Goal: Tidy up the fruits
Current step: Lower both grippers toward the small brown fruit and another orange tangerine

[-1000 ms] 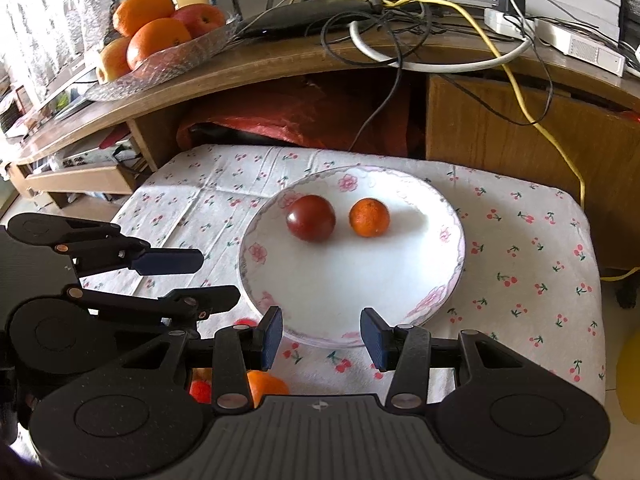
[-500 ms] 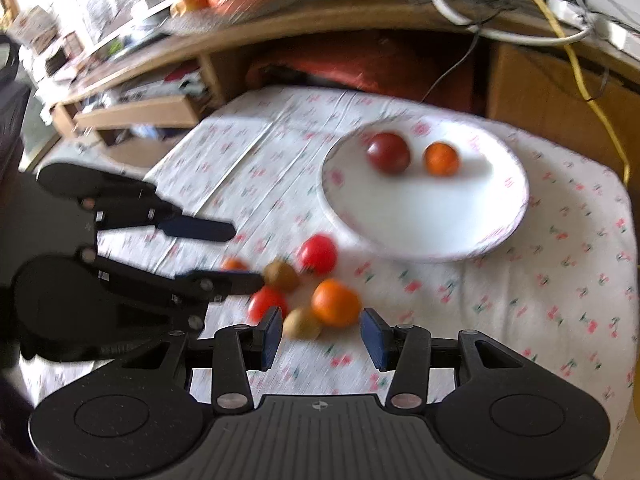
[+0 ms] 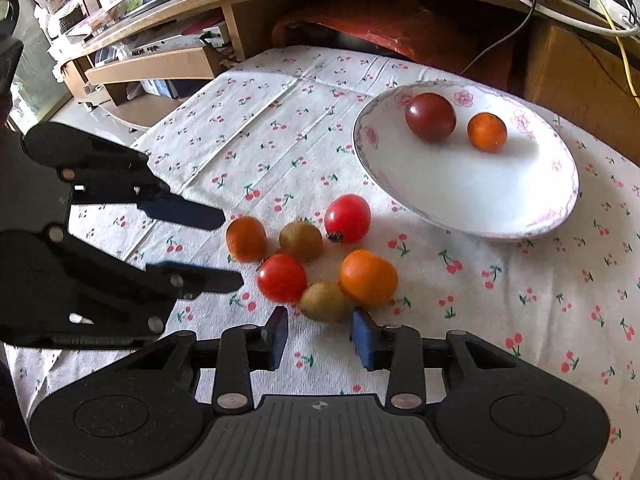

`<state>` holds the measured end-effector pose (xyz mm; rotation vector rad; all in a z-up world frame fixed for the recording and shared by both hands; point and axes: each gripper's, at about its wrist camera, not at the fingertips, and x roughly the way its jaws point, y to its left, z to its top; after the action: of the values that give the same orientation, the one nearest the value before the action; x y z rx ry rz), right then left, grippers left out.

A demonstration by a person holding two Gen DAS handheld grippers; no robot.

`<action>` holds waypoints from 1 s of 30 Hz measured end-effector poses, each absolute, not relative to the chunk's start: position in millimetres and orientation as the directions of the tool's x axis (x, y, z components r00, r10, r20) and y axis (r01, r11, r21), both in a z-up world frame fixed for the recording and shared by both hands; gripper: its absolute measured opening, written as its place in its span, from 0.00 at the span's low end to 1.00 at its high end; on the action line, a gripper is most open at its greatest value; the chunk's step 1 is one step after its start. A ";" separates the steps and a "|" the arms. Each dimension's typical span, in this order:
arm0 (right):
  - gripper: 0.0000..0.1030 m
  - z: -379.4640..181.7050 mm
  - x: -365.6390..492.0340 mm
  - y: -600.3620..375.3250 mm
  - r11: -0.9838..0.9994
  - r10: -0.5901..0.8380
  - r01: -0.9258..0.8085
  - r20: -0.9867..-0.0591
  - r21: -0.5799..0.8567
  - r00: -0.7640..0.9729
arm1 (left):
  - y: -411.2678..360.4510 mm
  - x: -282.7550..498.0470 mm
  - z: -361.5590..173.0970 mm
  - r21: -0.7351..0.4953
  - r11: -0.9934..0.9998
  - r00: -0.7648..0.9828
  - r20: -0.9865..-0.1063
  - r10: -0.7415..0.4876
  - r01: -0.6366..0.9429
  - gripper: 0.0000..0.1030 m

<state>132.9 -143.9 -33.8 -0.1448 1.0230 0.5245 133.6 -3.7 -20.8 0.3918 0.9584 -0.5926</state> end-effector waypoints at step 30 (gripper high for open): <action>0.21 -29.5 119.1 -143.5 0.840 0.372 -0.524 -0.852 0.140 0.368 | 0.1 134.5 -25.7 0.022 0.755 0.408 -0.852 -0.330 0.655 0.38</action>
<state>119.1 -143.5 -29.5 -0.1647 1.0460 0.5788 134.5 0.1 -25.7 0.3823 0.9662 -0.6400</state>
